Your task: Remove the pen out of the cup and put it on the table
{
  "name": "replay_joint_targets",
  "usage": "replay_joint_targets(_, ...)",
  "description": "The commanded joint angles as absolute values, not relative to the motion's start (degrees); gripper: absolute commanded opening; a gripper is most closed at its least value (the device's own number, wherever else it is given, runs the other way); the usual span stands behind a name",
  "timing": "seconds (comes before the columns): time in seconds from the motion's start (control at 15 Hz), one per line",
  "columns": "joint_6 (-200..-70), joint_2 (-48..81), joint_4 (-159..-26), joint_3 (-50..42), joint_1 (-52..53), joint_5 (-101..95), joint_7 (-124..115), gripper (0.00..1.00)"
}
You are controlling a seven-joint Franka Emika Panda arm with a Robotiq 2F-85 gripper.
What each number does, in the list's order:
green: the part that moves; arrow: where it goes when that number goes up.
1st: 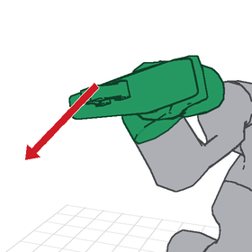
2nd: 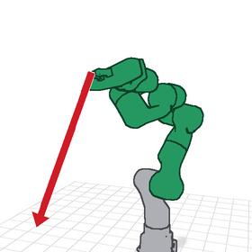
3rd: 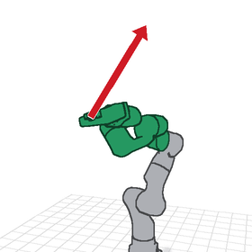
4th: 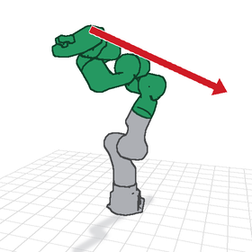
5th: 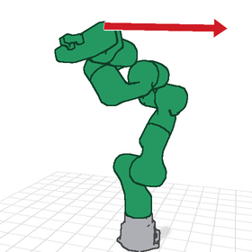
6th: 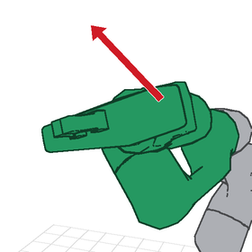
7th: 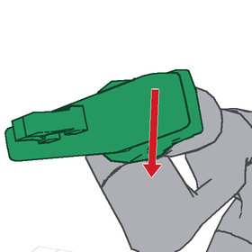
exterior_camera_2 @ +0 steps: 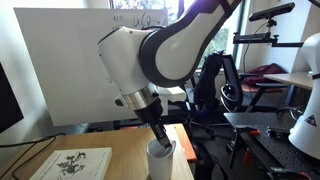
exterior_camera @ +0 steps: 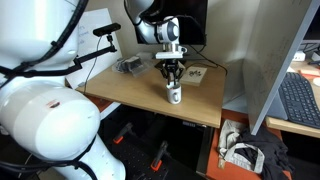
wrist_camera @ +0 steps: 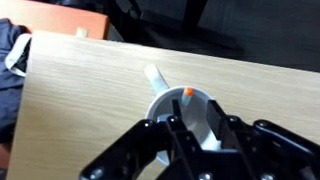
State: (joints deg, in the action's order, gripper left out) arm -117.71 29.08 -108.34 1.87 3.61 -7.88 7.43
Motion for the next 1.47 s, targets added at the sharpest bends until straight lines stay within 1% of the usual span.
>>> replay_joint_targets(0.0,-113.60,31.79,-104.18,1.49,3.88,-8.77,5.80,0.37)
replay_joint_targets(0.07,-113.23,32.33,-103.64,1.46,3.84,-8.82,5.99,0.38)
replay_joint_targets(0.2,-112.69,33.34,-102.69,1.41,3.85,-8.97,6.26,0.36)
replay_joint_targets(0.4,-111.79,34.76,-101.44,1.44,3.89,-9.06,6.49,0.31)
replay_joint_targets(0.47,-111.39,35.16,-101.15,1.32,4.02,-9.29,6.29,0.27)
replay_joint_targets(0.6,-110.56,35.81,-100.59,1.26,4.06,-9.53,6.21,0.26)
replay_joint_targets(0.73,-109.75,36.24,-100.12,1.24,4.04,-9.79,6.27,0.30)
replay_joint_targets(0.87,-108.80,36.58,-99.55,1.30,3.98,-9.83,6.37,0.29)
replay_joint_targets(0.93,-107.97,36.78,-99.18,1.35,3.96,-9.73,6.42,0.32)
replay_joint_targets(1.0,-106.84,37.06,-98.73,1.31,4.07,-9.82,6.28,0.22)
replay_joint_targets(1.07,-106.12,37.25,-98.42,1.34,4.08,-9.82,6.30,0.06)
replay_joint_targets(1.13,-105.38,37.46,-98.08,1.35,4.08,-9.71,6.17,0.00)
replay_joint_targets(1.2,-104.92,37.63,-97.75,1.36,4.10,-9.71,6.08,0.00)
replay_joint_targets(1.27,-104.65,37.77,-97.45,1.33,4.14,-9.70,5.87,0.03)
replay_joint_targets(1.4,-104.17,37.89,-96.88,1.26,4.25,-9.72,5.46,0.03)
